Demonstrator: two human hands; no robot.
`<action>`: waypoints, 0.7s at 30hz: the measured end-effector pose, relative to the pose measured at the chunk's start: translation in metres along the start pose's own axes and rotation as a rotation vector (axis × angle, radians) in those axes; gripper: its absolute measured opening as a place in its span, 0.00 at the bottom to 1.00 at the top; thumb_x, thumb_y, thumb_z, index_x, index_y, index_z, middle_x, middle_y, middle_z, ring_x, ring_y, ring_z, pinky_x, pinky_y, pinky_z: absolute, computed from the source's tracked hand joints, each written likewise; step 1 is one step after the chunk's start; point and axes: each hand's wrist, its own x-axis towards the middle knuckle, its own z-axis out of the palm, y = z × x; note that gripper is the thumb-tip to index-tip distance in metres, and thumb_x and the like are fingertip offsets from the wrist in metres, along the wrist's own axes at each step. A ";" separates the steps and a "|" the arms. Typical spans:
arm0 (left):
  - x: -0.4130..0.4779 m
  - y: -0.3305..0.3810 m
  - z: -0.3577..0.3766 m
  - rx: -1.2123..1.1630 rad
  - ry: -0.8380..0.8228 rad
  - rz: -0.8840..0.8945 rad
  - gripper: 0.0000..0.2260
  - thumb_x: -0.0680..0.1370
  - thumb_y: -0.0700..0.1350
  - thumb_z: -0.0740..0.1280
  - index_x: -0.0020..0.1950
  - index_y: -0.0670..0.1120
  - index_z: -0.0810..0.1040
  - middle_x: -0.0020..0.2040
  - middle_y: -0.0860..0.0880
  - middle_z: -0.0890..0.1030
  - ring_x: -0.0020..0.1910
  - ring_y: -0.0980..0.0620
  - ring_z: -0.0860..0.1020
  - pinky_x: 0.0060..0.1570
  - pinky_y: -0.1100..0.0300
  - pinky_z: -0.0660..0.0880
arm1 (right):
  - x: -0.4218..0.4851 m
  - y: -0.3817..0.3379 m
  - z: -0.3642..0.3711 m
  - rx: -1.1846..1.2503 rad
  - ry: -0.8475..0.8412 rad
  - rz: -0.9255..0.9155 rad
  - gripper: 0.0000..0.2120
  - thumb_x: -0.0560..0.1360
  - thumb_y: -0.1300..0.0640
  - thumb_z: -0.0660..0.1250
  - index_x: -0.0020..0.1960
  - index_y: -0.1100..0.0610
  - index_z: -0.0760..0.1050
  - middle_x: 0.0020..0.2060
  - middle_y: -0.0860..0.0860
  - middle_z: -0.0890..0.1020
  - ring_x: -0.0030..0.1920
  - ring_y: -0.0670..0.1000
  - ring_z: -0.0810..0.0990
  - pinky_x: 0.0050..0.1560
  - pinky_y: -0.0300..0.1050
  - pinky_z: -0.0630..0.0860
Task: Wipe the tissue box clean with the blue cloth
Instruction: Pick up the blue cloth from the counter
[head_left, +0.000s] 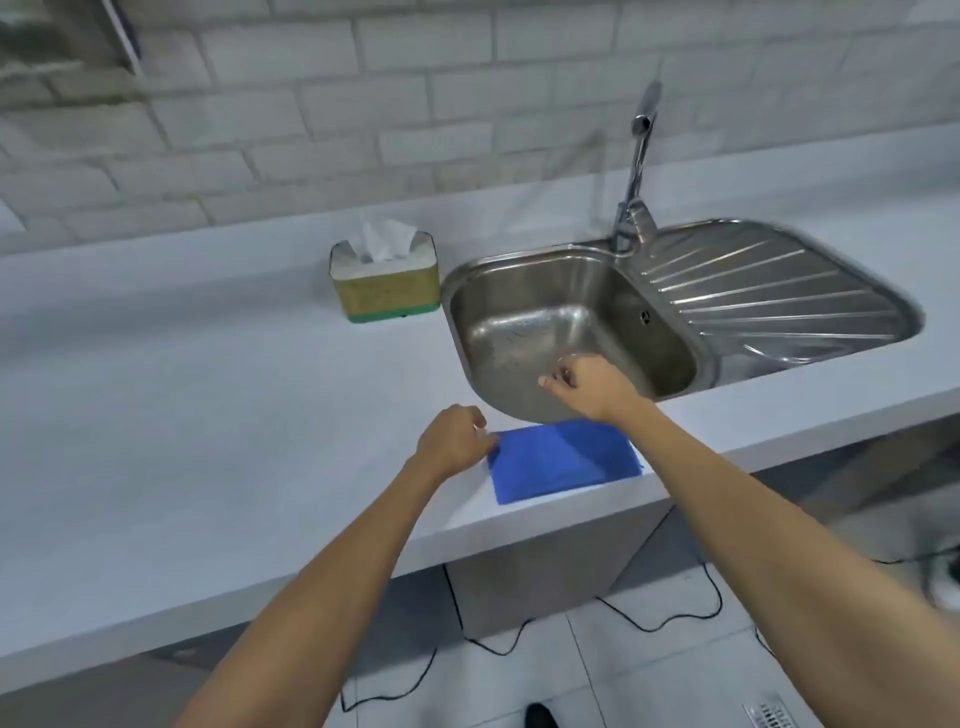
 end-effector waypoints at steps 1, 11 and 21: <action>-0.001 0.001 0.004 -0.002 -0.007 -0.013 0.15 0.74 0.48 0.68 0.55 0.39 0.78 0.53 0.41 0.81 0.49 0.45 0.77 0.46 0.56 0.72 | -0.003 0.005 0.002 -0.007 0.014 0.011 0.18 0.76 0.45 0.60 0.50 0.59 0.76 0.37 0.54 0.76 0.45 0.56 0.75 0.44 0.44 0.68; -0.006 0.006 0.025 -0.326 0.058 -0.112 0.06 0.75 0.40 0.64 0.39 0.43 0.69 0.41 0.46 0.74 0.41 0.48 0.73 0.45 0.53 0.71 | -0.029 0.025 0.023 0.027 0.017 0.221 0.11 0.73 0.51 0.65 0.40 0.59 0.71 0.45 0.59 0.81 0.48 0.60 0.79 0.45 0.48 0.72; 0.003 0.070 -0.025 -0.836 0.215 0.031 0.09 0.78 0.37 0.58 0.52 0.37 0.77 0.43 0.43 0.77 0.38 0.51 0.74 0.33 0.64 0.69 | -0.016 -0.026 0.034 1.026 0.096 0.482 0.18 0.76 0.45 0.58 0.36 0.57 0.71 0.36 0.57 0.75 0.36 0.55 0.73 0.40 0.46 0.72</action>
